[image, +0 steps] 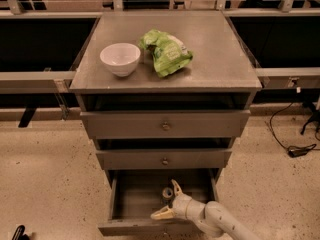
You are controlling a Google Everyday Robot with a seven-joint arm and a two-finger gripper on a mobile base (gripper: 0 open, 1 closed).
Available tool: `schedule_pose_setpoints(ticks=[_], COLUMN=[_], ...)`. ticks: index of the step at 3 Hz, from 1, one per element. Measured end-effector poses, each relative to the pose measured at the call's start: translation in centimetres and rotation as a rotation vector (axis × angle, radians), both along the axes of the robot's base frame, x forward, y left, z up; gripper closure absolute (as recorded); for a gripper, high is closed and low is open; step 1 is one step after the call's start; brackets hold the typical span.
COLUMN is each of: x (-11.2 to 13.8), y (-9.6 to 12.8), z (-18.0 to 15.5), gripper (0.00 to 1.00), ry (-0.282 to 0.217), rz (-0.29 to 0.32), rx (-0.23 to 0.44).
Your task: Pick redbull can from bottom drawer and place on counter
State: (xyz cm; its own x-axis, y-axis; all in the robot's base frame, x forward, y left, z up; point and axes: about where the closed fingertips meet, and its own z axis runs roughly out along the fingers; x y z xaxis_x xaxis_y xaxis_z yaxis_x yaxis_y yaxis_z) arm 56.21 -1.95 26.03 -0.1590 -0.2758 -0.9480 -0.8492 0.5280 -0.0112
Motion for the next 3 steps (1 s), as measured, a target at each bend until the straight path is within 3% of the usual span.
schedule_pose_setpoints(ticks=[3], x=[2.1], y=[-1.7], z=[-2.2], gripper=[0.00], ry=[-0.025], rz=[0.002], rx=[0.003])
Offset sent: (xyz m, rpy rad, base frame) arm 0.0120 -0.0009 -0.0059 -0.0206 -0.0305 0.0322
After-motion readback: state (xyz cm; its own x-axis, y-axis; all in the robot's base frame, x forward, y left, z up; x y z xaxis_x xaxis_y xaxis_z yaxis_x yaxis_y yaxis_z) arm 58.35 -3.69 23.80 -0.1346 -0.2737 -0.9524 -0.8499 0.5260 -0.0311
